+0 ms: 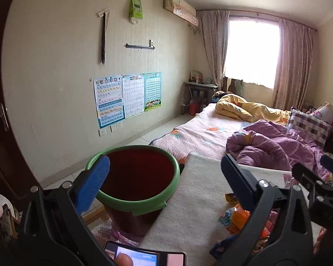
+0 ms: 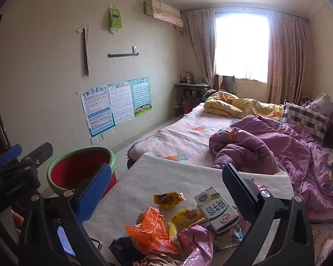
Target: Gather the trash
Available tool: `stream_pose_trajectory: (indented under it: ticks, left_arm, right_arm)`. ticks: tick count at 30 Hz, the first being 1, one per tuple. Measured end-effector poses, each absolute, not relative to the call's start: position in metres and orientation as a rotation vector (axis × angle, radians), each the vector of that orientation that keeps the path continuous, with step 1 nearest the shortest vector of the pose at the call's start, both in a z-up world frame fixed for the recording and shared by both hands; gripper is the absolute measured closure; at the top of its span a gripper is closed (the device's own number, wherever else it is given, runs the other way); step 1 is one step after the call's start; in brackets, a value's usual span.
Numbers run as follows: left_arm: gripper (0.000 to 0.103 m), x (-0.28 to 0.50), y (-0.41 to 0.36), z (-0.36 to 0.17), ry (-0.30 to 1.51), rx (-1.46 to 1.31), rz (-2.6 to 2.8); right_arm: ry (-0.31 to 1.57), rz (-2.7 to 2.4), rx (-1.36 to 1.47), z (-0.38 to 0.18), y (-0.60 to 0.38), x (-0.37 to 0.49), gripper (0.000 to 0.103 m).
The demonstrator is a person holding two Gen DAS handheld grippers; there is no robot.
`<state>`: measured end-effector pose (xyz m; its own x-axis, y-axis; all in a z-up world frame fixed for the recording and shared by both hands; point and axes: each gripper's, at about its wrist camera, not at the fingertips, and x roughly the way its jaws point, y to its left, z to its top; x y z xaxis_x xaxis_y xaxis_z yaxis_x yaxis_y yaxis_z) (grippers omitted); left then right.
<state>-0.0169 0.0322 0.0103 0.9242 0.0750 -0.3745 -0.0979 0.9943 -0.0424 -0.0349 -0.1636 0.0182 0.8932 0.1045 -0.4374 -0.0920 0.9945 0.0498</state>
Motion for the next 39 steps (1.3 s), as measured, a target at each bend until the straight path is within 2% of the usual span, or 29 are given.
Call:
stream_pose_trajectory:
  ticks: [10, 39]
  left_arm:
    - [0.005, -0.011, 0.026, -0.003, 0.518, -0.068, 0.057]
    - [0.005, -0.029, 0.007, 0.008, 0.483, -0.038, 0.018]
  right_arm:
    - [0.454, 0.095, 0.038, 0.017, -0.169, -0.036, 0.007]
    - [0.442, 0.080, 0.039, 0.018, -0.173, -0.051, 0.007]
